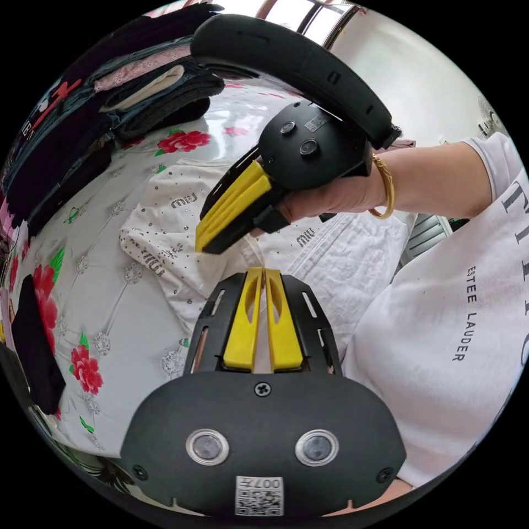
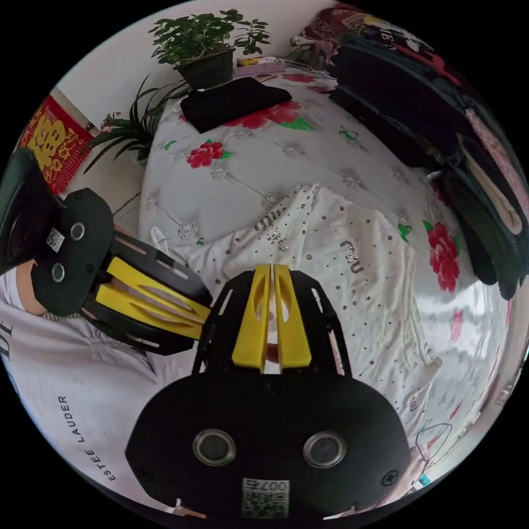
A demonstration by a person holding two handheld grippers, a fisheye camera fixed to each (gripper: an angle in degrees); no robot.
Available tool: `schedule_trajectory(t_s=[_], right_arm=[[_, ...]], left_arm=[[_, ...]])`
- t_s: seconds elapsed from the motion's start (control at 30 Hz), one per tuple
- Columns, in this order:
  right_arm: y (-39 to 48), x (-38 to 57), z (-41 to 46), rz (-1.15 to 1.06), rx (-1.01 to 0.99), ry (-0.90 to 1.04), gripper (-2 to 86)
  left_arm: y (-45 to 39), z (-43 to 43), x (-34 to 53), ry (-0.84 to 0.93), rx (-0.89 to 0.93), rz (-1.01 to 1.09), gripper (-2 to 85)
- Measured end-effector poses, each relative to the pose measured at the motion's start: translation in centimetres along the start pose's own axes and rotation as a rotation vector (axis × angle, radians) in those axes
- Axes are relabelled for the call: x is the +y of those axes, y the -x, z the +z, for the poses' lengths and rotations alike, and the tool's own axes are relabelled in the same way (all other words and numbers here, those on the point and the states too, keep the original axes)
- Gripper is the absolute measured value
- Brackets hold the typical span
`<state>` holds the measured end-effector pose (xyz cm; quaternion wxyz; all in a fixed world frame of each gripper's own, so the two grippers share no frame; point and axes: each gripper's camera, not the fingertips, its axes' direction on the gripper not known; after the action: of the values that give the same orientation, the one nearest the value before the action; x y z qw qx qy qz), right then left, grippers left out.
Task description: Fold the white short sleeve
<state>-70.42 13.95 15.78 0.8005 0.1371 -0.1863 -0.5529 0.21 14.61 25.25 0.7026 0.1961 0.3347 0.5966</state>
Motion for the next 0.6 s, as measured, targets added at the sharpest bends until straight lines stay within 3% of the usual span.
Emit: schedule_trajectory(t_s=[0.13,0.27,0.4,0.53,0.6], right_arm=[[-3.7,1.7,-2.8,0.137,-0.123,-0.119,1.6],[-1.3,0.4,-3.1,-0.006,-0.259,-0.092,5.1],[0.8,-0.2,0.9,-0.072,-0.213,0.051,5.9],[0.1,1.0,0.6,-0.027,-0.045,-0.006,2.0],[-2.0,1.8,-0.7,0.063,-0.074,-0.072,1.0]], left_arm=[[-0.1,1.3,0.5,-0.015,-0.003,0.003,-1.0],[-1.1,3.5,0.8,0.026,-0.06,0.076,-1.0],[-2.1,6.8,1.2,0.112,-0.113,0.152,-1.0],[-1.9,8.7,1.7,0.122,-0.132,0.161,-0.9],[-1.3,9.4,2.1,0.12,-0.128,0.155,-0.8]])
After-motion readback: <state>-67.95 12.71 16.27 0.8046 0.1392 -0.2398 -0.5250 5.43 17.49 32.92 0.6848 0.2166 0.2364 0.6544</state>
